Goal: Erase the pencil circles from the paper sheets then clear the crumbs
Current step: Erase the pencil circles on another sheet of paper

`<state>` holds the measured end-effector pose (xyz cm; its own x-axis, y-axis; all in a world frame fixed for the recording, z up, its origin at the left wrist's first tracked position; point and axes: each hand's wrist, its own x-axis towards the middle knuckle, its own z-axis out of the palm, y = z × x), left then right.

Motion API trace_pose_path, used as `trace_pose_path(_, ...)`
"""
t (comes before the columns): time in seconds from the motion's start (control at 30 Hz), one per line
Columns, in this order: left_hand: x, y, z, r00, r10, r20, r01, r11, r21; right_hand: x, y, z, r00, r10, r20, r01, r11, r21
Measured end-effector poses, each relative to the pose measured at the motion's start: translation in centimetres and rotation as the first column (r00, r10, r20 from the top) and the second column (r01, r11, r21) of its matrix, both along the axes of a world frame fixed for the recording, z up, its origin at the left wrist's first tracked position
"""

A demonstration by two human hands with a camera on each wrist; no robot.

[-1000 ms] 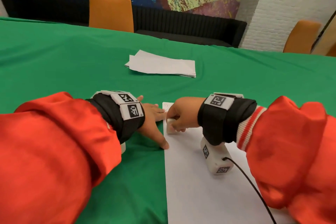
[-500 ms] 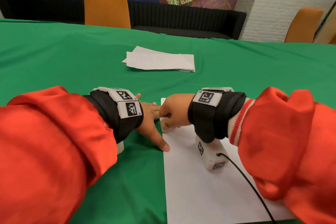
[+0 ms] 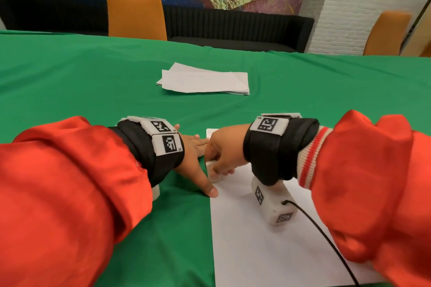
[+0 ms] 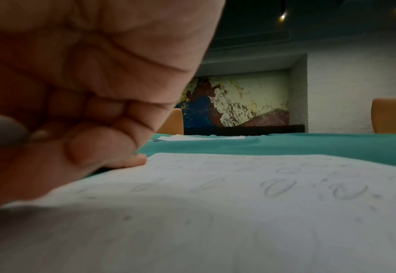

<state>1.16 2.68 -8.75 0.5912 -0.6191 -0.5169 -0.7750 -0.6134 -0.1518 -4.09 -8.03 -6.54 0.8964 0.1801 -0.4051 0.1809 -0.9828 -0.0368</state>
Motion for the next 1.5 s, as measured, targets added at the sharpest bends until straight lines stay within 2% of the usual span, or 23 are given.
trace_pose_path(0.17,-0.3,-0.1,0.2,1.000,0.004,0.025,-0.005,1.000,0.019,0.7,-0.5,0.0,0.995,-0.069,0.072,0.068,0.998,0.014)
trace_pose_path(0.33,0.4,-0.1,-0.3,0.999,0.017,0.028,-0.018,0.999,0.034,-0.7,-0.5,0.0,0.997,-0.047,-0.059,0.050,0.998,0.046)
trace_pose_path(0.53,0.2,-0.2,-0.2,0.999,0.021,0.036,-0.022,0.999,0.027,0.0,-1.5,-0.1,0.990,-0.139,0.036,0.137,0.990,0.044)
trace_pose_path(0.7,0.3,-0.2,-0.2,0.999,0.030,0.033,-0.031,0.999,0.042,-1.0,-1.1,0.1,0.994,-0.082,-0.077,0.084,0.996,0.027)
trace_pose_path(0.87,0.1,-0.2,-0.2,0.999,0.040,0.029,-0.041,0.998,0.037,-0.6,-1.9,0.2,0.988,-0.142,0.066,0.142,0.990,-0.001)
trace_pose_path(1.03,0.2,-0.2,-0.2,0.999,0.045,0.021,-0.046,0.998,0.044,-1.4,-1.5,0.2,0.993,-0.087,-0.076,0.089,0.996,0.013)
trace_pose_path(1.2,0.1,-0.2,-0.2,0.998,0.052,0.019,-0.052,0.998,0.033,-1.1,-2.3,0.2,0.986,-0.157,0.059,0.156,0.988,0.018)
trace_pose_path(1.37,0.2,-0.1,-0.2,0.998,0.066,0.008,-0.066,0.997,0.031,-1.8,-1.5,0.2,0.996,-0.068,-0.063,0.067,0.997,-0.026)
trace_pose_path(1.5,0.1,-0.3,-0.2,0.997,0.069,0.023,-0.070,0.997,0.035,-1.4,-2.2,0.4,0.990,-0.127,0.055,0.130,0.991,-0.046)
